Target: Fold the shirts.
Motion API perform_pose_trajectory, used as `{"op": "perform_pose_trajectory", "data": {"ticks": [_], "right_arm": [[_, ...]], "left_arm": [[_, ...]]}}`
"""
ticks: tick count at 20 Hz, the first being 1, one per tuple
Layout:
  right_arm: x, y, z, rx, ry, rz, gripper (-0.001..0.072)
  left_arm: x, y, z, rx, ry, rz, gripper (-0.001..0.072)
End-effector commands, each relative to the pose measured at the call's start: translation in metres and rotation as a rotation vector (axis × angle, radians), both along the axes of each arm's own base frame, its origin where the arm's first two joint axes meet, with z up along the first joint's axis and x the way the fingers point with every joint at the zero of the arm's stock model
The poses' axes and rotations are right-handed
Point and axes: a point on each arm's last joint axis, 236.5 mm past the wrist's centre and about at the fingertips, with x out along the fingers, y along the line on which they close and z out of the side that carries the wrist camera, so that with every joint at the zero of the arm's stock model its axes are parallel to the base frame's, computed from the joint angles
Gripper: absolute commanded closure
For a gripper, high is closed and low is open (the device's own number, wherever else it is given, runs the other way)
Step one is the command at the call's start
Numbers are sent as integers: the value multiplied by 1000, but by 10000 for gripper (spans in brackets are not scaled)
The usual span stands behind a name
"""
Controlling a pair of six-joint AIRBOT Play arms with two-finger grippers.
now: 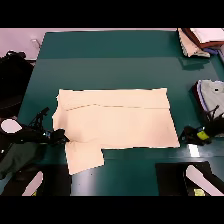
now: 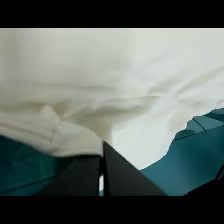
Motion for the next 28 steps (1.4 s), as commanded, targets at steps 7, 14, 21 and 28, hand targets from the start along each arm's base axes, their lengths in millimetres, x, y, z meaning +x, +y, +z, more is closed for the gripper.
{"op": "perform_pose_trajectory", "data": {"ticks": [7,14,21,28], "right_arm": [[22,36,-11,64,-123,32,688],[-4,10,61,-140,-109,314,695],[45,-4,96,-256,-266,296,696],[162,17,86,-206,-311,349,696]], "left_arm": [[4,2,8,12,-28,-31,687],[-52,11,48,87,-42,-94,688],[8,18,64,109,-159,-55,689],[154,39,70,157,-262,-17,686]]}}
